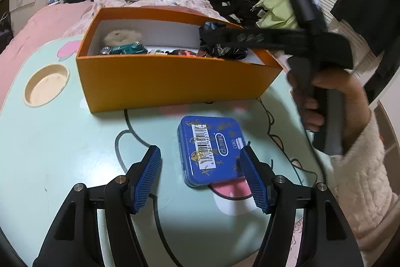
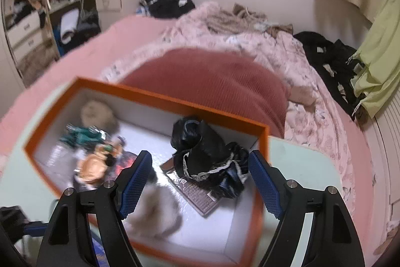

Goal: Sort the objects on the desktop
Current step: 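Lower the blue tin onto the table and open the left tool, then grasp the black cloth inside the orange box with the right tool, then set the black cloth on the table beside the tin, open right tool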

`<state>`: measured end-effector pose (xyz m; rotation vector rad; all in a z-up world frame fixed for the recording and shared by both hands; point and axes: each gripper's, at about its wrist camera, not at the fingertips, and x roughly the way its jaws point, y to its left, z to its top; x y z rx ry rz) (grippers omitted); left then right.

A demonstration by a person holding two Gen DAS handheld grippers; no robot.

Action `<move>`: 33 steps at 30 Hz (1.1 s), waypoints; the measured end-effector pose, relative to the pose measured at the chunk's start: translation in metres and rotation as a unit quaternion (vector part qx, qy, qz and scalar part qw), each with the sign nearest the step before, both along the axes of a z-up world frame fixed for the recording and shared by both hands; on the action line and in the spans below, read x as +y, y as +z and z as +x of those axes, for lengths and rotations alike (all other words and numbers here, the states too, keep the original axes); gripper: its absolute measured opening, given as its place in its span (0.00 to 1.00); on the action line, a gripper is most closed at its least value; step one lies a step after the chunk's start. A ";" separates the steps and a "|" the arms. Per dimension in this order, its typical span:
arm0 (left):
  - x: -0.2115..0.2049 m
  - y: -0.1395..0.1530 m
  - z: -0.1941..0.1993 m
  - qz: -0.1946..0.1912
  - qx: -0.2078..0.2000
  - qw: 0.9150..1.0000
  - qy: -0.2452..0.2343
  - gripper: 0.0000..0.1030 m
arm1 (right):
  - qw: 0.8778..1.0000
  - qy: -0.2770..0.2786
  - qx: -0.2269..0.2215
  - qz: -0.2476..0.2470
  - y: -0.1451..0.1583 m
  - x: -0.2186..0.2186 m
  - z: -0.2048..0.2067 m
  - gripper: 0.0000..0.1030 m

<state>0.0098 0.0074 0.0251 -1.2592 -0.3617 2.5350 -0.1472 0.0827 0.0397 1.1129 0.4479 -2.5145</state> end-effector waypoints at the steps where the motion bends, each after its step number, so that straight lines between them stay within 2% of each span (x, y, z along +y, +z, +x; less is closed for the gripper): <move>1: -0.001 -0.001 0.000 0.002 -0.001 1.000 0.002 0.64 | 1.000 -0.001 0.017 0.015 -0.004 -0.001 0.002 0.54; 2: -0.002 -0.001 0.000 0.004 -0.002 1.000 0.003 0.64 | 1.000 -0.004 0.011 0.027 -0.011 -0.003 -0.001 0.43; 4: -0.003 -0.001 0.001 0.008 -0.002 1.000 0.003 0.64 | 1.000 -0.011 0.005 0.021 -0.016 0.000 -0.005 0.36; 7: -0.001 -0.001 0.001 0.007 0.000 1.000 0.002 0.64 | 1.000 -0.010 0.008 0.001 -0.015 0.008 -0.005 0.31; 11: -0.003 0.000 0.003 0.012 0.004 1.000 0.005 0.64 | 0.996 -0.005 0.020 -0.087 0.004 0.030 0.003 0.30; 14: -0.005 0.001 0.005 0.015 0.008 1.000 0.008 0.64 | 0.985 0.000 0.037 -0.167 0.029 0.050 0.021 0.30; 17: -0.008 0.004 0.008 0.021 0.016 1.000 0.012 0.64 | 0.977 0.015 0.045 -0.207 0.049 0.061 0.045 0.30; 21: -0.016 0.007 0.006 0.031 0.024 0.999 0.027 0.64 | 0.975 0.037 0.042 -0.217 0.058 0.068 0.086 0.31; 27: -0.029 0.012 0.009 0.039 0.034 0.997 0.048 0.64 | 0.978 0.035 0.001 -0.203 0.024 0.074 0.127 0.31; 29: -0.032 0.013 0.008 0.040 0.037 0.997 0.053 0.64 | 0.981 0.023 -0.015 -0.194 0.007 0.074 0.131 0.32; 32: -0.034 0.015 0.009 0.039 0.042 0.997 0.056 0.64 | 0.985 0.002 -0.042 -0.165 -0.021 0.075 0.130 0.44; 33: -0.035 0.016 0.009 0.038 0.043 0.997 0.056 0.64 | 0.986 -0.005 -0.049 -0.161 -0.028 0.076 0.130 0.60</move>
